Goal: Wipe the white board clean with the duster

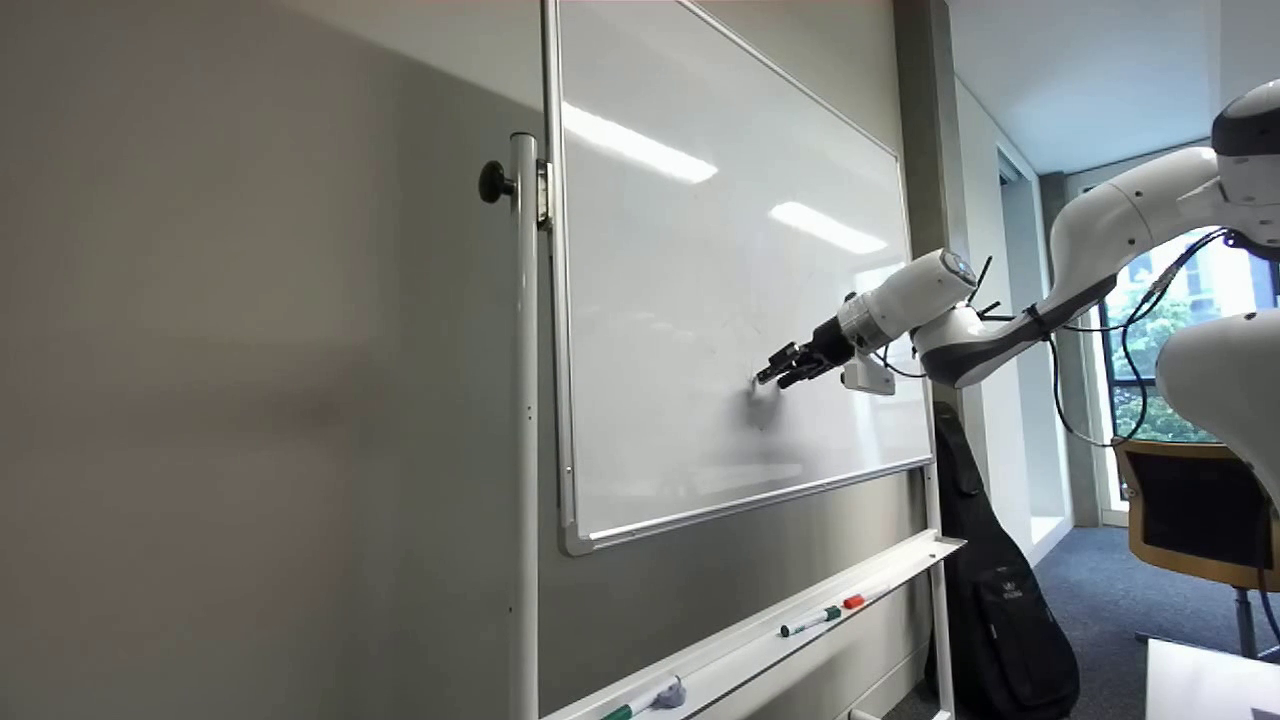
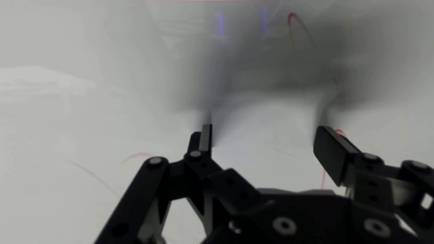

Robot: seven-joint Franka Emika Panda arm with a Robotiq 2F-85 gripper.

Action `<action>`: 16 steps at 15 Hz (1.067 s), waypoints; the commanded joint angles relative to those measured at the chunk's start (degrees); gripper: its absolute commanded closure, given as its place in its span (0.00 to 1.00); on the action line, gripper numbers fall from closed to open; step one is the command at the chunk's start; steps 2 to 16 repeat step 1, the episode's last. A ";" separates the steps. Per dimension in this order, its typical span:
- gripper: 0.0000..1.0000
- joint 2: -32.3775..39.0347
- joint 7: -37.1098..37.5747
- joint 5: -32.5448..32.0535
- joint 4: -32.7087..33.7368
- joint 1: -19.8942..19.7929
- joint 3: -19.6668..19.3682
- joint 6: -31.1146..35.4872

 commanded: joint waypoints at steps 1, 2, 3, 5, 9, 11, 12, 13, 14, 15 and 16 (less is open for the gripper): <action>0.00 2.49 5.53 -1.67 -8.71 -8.63 11.04 -11.46; 0.00 2.49 5.53 -1.67 -8.71 -8.63 11.04 -11.46; 0.00 2.49 5.53 -1.67 -8.71 -8.63 11.04 -11.46; 0.00 2.49 5.53 -1.67 -8.71 -8.63 11.04 -11.46; 0.00 2.49 5.53 -1.67 -8.71 -8.63 11.04 -11.46; 0.00 2.49 5.53 -1.67 -8.71 -8.63 11.04 -11.46; 0.00 2.49 5.53 -1.67 -8.71 -8.63 11.04 -11.46; 0.00 2.49 5.53 -1.67 -8.71 -8.63 11.04 -11.46; 0.00 2.49 5.53 -1.67 -8.71 -8.63 11.04 -11.46; 0.00 2.49 5.53 -1.67 -8.71 -8.63 11.04 -11.46; 0.00 2.49 5.53 -1.67 -8.71 -8.63 11.04 -11.46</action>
